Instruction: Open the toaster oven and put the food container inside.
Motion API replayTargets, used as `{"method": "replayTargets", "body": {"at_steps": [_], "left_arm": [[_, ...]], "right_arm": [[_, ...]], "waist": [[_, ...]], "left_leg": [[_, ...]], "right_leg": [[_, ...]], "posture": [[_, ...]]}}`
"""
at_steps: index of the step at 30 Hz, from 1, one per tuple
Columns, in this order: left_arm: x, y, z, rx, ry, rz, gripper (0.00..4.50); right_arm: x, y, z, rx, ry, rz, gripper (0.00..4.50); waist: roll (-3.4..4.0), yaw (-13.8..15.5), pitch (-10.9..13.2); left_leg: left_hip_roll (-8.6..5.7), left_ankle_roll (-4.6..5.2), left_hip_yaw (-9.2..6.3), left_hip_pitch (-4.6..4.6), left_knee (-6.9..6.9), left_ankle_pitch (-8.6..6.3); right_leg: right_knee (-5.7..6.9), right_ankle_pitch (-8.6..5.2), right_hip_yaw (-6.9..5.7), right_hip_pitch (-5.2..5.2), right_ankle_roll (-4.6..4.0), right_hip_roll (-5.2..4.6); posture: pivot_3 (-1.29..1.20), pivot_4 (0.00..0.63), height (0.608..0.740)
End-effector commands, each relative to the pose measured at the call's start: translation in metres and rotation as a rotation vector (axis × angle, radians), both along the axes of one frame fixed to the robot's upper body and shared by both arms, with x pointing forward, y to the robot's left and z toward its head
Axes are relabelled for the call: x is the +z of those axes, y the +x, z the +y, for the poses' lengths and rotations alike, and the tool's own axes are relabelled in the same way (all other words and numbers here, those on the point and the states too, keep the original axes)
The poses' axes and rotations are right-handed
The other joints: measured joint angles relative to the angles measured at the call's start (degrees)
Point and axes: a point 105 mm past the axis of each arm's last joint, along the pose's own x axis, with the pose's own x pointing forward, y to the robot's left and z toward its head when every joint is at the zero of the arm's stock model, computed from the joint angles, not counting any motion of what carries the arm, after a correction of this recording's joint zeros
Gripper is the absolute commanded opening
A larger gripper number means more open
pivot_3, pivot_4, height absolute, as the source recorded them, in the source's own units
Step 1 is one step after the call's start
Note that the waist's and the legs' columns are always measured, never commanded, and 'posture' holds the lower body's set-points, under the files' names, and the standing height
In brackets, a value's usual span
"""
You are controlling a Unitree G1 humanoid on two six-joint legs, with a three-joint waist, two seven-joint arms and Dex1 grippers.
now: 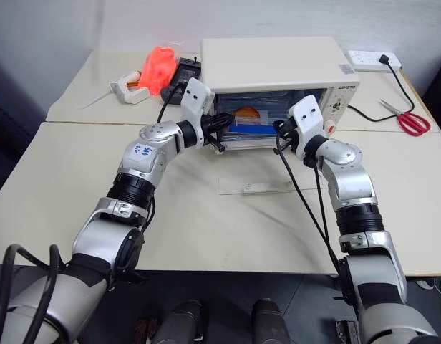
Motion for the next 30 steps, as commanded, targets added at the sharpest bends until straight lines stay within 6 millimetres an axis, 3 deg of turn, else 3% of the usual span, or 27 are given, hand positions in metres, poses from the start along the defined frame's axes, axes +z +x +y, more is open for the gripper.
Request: {"method": "replayTargets", "body": {"at_steps": [1, 5, 8, 14, 21, 24, 30], "left_arm": [[0.017, -0.026, 0.0, -0.13, -0.023, -0.043, 0.0], [0.021, -0.045, 0.021, -0.146, -0.019, -0.025, 0.0], [0.03, -0.059, 0.035, -0.172, -0.036, -0.025, 0.59], [0.062, -0.098, 0.074, -0.294, -0.057, -0.051, 2.39], [0.074, -0.126, 0.113, -0.382, 0.023, -0.011, 4.46], [0.072, -0.135, 0.119, -0.428, 0.072, 0.01, 4.49], [0.067, -0.144, 0.118, -0.487, 0.175, 0.016, 4.49]], "right_arm": [[0.017, -0.013, -0.01, 0.008, 0.005, -0.065, 0.03], [0.023, -0.034, -0.02, 0.021, -0.008, -0.072, 0.03], [0.029, -0.051, -0.029, 0.028, -0.004, -0.061, 0.0], [0.029, -0.103, -0.061, 0.004, -0.046, 0.023, 0.0], [0.008, -0.153, -0.082, -0.037, -0.043, 0.174, 0.0], [-0.014, -0.161, -0.084, -0.08, -0.022, 0.234, 0.0], [-0.067, -0.146, -0.083, -0.222, 0.066, 0.282, 0.0]], "waist": [[0.0, -0.09, 0.0], [0.01, -0.07, 0.01], [0.01, -0.06, 0.01], [0.01, 0.28, 0.01], [0.01, 0.3, 0.01], [0.01, 0.3, 0.01], [0.02, 0.17, 0.01]], "left_leg": [[0.01, 0.0, -0.01, 0.0, 0.01, 0.0], [0.04, -0.04, 0.0, -0.01, 0.02, 0.02], [0.06, -0.05, 0.0, -0.01, 0.06, 0.02], [0.17, -0.06, -0.06, 0.01, 0.02, 0.02], [0.17, -0.01, -0.06, 0.15, 0.05, 0.0], [0.16, 0.01, -0.07, 0.17, 0.05, -0.02], [0.13, 0.02, -0.03, 0.22, 0.04, -0.02]], "right_leg": [[0.01, 0.0, 0.0, 0.0, 0.0, 0.01], [0.01, 0.0, 0.01, -0.03, 0.0, 0.01], [0.05, 0.0, 0.04, -0.02, 0.0, 0.03], [0.02, 0.0, 0.04, 0.04, -0.01, 0.04], [-0.12, -0.01, 0.04, 0.31, -0.02, 0.06], [-0.1, -0.01, 0.05, 0.33, -0.02, 0.07], [-0.06, -0.02, 0.16, 0.31, -0.04, 0.1]], "posture": [[0.0, 0.15, 0.74], [0.0, 0.15, 0.74], [0.0, 0.15, 0.74], [0.0, 0.15, 0.74], [0.0, 0.15, 0.74], [0.0, 0.15, 0.74], [0.0, 0.15, 0.74]]}}
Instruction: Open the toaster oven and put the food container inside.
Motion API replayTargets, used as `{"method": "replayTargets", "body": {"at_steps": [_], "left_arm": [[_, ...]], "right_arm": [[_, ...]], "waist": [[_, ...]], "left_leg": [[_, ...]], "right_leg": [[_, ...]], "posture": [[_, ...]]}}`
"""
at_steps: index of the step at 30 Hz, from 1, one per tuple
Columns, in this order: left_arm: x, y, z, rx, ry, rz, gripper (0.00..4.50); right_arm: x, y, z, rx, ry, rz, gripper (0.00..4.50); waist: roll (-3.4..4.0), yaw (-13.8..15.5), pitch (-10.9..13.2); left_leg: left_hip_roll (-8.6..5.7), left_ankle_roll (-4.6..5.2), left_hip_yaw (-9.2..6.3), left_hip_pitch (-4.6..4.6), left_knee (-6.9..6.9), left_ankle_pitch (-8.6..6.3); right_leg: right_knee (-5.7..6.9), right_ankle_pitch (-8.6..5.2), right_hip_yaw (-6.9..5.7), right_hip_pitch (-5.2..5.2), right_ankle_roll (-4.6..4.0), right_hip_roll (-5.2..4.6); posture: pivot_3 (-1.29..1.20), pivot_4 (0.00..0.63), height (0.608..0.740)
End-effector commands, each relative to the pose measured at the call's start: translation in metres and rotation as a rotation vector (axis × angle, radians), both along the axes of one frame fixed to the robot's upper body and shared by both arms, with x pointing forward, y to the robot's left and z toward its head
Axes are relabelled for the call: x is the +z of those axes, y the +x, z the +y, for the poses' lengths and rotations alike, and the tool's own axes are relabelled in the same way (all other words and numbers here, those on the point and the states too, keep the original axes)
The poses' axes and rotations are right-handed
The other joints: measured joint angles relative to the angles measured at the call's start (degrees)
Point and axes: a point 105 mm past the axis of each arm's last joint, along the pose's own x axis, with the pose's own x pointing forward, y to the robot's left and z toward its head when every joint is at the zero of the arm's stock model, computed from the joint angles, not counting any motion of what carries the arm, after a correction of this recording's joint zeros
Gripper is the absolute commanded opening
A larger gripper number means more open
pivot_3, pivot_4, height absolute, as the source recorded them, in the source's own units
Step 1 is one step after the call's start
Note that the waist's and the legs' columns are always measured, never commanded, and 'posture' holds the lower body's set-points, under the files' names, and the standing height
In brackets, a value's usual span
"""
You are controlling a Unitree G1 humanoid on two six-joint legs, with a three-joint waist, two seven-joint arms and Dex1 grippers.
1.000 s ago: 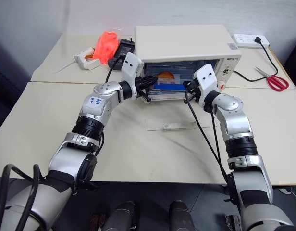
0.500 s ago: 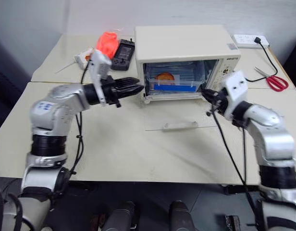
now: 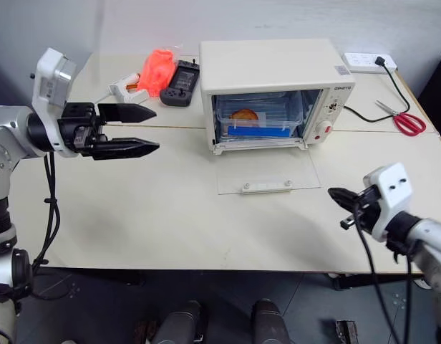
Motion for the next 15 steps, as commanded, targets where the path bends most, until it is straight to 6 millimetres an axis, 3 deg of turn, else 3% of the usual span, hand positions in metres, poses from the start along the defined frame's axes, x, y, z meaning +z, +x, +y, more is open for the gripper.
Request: {"method": "replayTargets", "body": {"at_steps": [1, 6, 15], "left_arm": [[0.004, -0.009, -0.004, -0.049, 0.052, -0.06, 4.49], [0.004, -0.01, -0.008, -0.065, 0.067, -0.078, 4.49], [0.007, -0.003, -0.014, -0.043, 0.045, -0.118, 4.49]], "right_arm": [[-0.016, 0.014, -0.007, -0.102, -0.026, -0.039, 0.0], [-0.031, 0.035, -0.014, -0.182, -0.003, -0.065, 0.0], [-0.038, 0.068, 0.007, -0.137, 0.049, -0.093, 0.0]], "waist": [[0.01, -0.06, 0.01], [0.01, -0.06, 0.01], [0.02, -0.16, 0.01]], "left_leg": [[-0.01, 0.0, 0.02, 0.0, -0.01, 0.0], [-0.04, 0.01, 0.06, -0.01, -0.01, -0.01], [0.01, 0.01, 0.06, -0.01, -0.02, 0.0]], "right_leg": [[0.02, 0.0, 0.03, -0.02, 0.0, -0.01], [0.03, 0.0, 0.08, -0.07, 0.0, -0.01], [0.06, 0.0, 0.08, -0.1, 0.0, 0.01]], "posture": [[0.0, 0.15, 0.74], [0.0, 0.15, 0.74], [0.0, 0.15, 0.74]]}}
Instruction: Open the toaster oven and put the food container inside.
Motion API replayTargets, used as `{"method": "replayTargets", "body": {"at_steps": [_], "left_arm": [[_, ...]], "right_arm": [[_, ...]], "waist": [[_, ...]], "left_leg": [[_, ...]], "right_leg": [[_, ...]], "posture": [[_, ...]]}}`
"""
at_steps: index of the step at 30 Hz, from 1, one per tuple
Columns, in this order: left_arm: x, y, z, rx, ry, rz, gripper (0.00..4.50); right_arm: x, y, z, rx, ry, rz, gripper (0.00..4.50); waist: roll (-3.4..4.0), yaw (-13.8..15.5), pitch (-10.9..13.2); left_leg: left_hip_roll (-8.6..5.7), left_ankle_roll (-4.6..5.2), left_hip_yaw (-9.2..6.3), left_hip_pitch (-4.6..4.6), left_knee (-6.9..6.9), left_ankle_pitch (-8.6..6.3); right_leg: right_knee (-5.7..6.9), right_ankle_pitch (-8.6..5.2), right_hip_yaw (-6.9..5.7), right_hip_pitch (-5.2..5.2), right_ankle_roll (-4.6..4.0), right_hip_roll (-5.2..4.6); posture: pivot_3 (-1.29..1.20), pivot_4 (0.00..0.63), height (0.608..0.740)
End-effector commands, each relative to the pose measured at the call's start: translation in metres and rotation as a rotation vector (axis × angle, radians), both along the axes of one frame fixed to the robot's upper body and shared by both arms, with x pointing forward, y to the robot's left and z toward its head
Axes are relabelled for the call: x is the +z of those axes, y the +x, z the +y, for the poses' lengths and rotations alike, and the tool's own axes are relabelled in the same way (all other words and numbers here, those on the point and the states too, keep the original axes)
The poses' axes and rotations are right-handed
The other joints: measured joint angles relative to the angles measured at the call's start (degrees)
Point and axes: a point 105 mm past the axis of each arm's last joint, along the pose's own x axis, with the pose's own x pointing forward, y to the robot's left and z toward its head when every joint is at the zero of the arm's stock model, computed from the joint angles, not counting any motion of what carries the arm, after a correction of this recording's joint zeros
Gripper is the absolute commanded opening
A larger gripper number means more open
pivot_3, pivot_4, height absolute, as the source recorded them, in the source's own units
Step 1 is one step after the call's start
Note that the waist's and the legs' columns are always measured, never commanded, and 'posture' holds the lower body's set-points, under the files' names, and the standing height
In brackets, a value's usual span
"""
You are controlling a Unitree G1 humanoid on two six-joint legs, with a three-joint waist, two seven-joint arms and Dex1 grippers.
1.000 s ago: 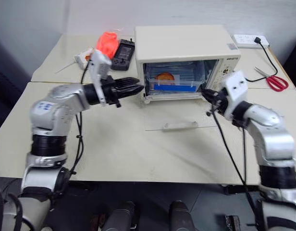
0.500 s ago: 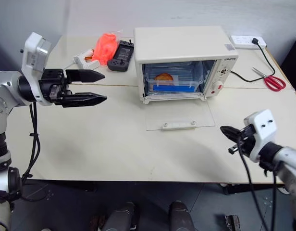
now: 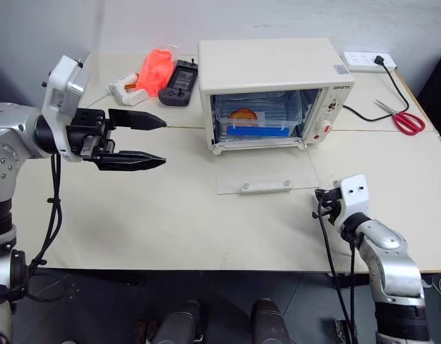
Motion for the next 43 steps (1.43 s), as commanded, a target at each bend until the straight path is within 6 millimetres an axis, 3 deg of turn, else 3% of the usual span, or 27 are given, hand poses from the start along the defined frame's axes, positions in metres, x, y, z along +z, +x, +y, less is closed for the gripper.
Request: {"method": "replayTargets", "body": {"at_steps": [1, 8, 16, 21, 25, 29, 32, 35, 38, 43], "left_arm": [[0.01, -0.001, -0.002, 0.004, -0.002, -0.064, 4.49], [0.011, 0.005, 0.003, 0.036, -0.008, -0.077, 4.49], [0.01, 0.008, 0.004, 0.045, -0.016, -0.081, 4.49], [0.008, 0.009, 0.004, 0.049, -0.02, -0.083, 4.49], [0.004, 0.007, 0.006, 0.058, -0.015, -0.072, 4.49], [0.001, 0.007, 0.012, 0.085, -0.004, -0.076, 4.49], [0.0, 0.008, 0.018, 0.101, 0.0, -0.078, 4.5], [0.0, 0.009, 0.023, 0.113, 0.011, -0.091, 4.5], [0.004, 0.011, 0.028, 0.125, 0.011, -0.105, 4.5], [0.019, 0.015, 0.036, 0.15, -0.021, -0.122, 4.5]], "right_arm": [[0.013, 0.009, 0.007, 0.023, -0.011, -0.064, 0.0], [0.048, 0.022, 0.012, 0.072, -0.044, -0.151, 0.0], [0.124, 0.047, 0.022, 0.106, -0.048, -0.343, 0.0], [0.142, 0.055, 0.025, 0.118, -0.037, -0.377, 0.0], [0.143, 0.036, 0.017, 0.189, -0.049, -0.329, 0.0], [0.143, -0.004, 0.0, 0.327, -0.109, -0.222, 0.0], [0.153, -0.041, -0.023, 0.422, -0.143, -0.113, 0.6], [0.167, -0.059, -0.046, 0.408, -0.153, -0.046, 1.59], [0.178, -0.078, -0.055, 0.457, -0.185, -0.001, 2.6], [0.191, -0.081, -0.063, 0.45, -0.157, -0.016, 2.6]], "waist": [[0.0, -0.02, 0.0], [0.01, -0.03, 0.01], [0.03, -0.5, 0.02], [0.03, -0.79, 0.02], [0.03, -0.69, 0.02], [0.05, -0.13, 0.04], [0.09, 0.26, 0.06], [0.09, 0.14, 0.06], [0.08, -0.05, 0.05], [0.08, -0.06, 0.06]], "left_leg": [[0.01, 0.0, 0.01, 0.0, 0.0, 0.0], [-0.01, 0.0, 0.0, -0.01, 0.0, 0.0], [0.01, -0.02, 0.0, -0.03, -0.02, 0.01], [0.07, -0.02, -0.04, -0.04, -0.11, 0.01], [0.1, 0.01, -0.04, -0.08, -0.13, -0.01], [0.1, 0.08, -0.03, -0.1, -0.15, -0.05], [0.1, 0.12, 0.03, -0.13, -0.08, -0.07], [0.11, 0.16, 0.04, -0.08, 0.06, -0.09], [0.16, 0.19, 0.15, 0.08, 0.06, -0.11], [0.3, 0.18, 0.22, 0.1, 0.06, -0.1]], "right_leg": [[0.0, 0.0, 0.01, -0.01, 0.0, -0.01], [0.01, 0.0, 0.0, -0.03, 0.0, 0.01], [0.02, 0.0, -0.02, -0.08, 0.0, 0.02], [0.01, 0.0, -0.04, -0.09, 0.0, -0.03], [0.01, 0.0, -0.03, -0.1, 0.0, -0.08], [-0.07, 0.0, -0.02, -0.1, 0.0, -0.1], [-0.11, 0.0, 0.0, -0.09, 0.0, -0.08], [-0.13, 0.0, -0.01, 0.07, 0.0, -0.04], [-0.17, 0.0, 0.04, 0.17, 0.01, 0.04], [-0.14, 0.0, 0.1, 0.12, 0.01, 0.02]], "posture": [[0.0, 0.15, 0.74], [0.0, 0.15, 0.74], [0.0, 0.15, 0.74], [0.0, 0.15, 0.74], [0.0, 0.15, 0.74], [0.0, 0.15, 0.74], [0.0, 0.15, 0.74], [0.0, 0.15, 0.74], [0.0, 0.15, 0.74], [0.0, 0.15, 0.74]]}}
